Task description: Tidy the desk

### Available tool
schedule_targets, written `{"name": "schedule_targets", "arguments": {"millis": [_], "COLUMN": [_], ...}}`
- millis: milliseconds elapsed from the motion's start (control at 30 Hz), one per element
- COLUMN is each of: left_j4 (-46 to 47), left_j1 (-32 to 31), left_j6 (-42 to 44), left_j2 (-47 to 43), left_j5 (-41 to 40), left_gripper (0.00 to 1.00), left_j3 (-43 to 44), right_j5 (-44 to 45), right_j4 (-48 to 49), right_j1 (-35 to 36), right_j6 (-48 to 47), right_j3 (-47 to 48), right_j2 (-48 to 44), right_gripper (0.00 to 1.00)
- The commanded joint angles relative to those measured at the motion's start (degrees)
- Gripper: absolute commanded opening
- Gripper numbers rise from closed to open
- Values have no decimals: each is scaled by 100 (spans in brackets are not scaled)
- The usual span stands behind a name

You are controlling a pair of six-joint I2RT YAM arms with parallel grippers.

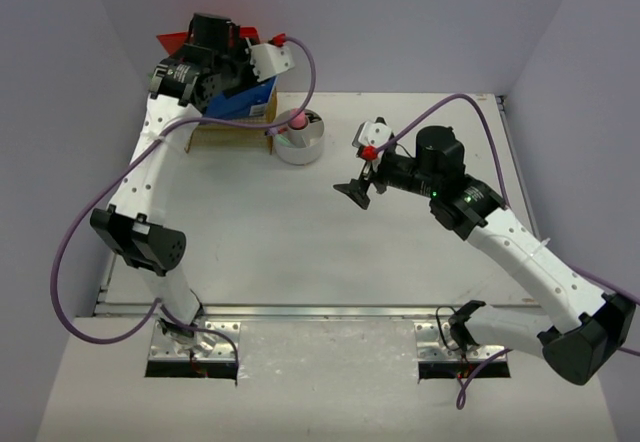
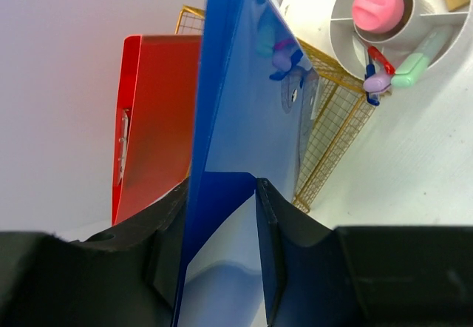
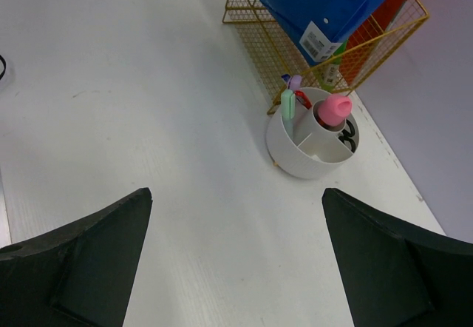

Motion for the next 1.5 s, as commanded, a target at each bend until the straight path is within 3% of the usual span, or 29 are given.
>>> {"name": "schedule_targets", "arguments": {"millis": [0,200,367,667,933,1100,1467], "left_j4": [931,1446,2263,2190,1334,204,-618], "left_j1": [335,1043,1593,1839,2014,2265,2337], "left_j6": [-167,-459,-332,-39,647,1338,2265], "left_j2": [-180,-299,-782,-860,-484,-189,-519], "left_j5": [717,1698,2564,2835,2889,3293,3343], "left_gripper": [0,0,0,0,0,0,0], "left_j3": [-263,-761,-1785,-2061,-1916,-1206,-1134], "right_j5": [84,95,66,10,-74,-59,-162], "right_j4": [205,175,144,145,14,-74,-29], "right_j1": [-55,-64,-64,-69,-64,-65,-64], "right_j6": [-34,-15,28,98,86,-11,98], "right_j3": [-85,-91,-76,-94,-94,-127,-8], "right_j2": [-182,-196,-163,-121,-136,-163,23], "right_gripper": [99,99,99,99,99,99,99]}}
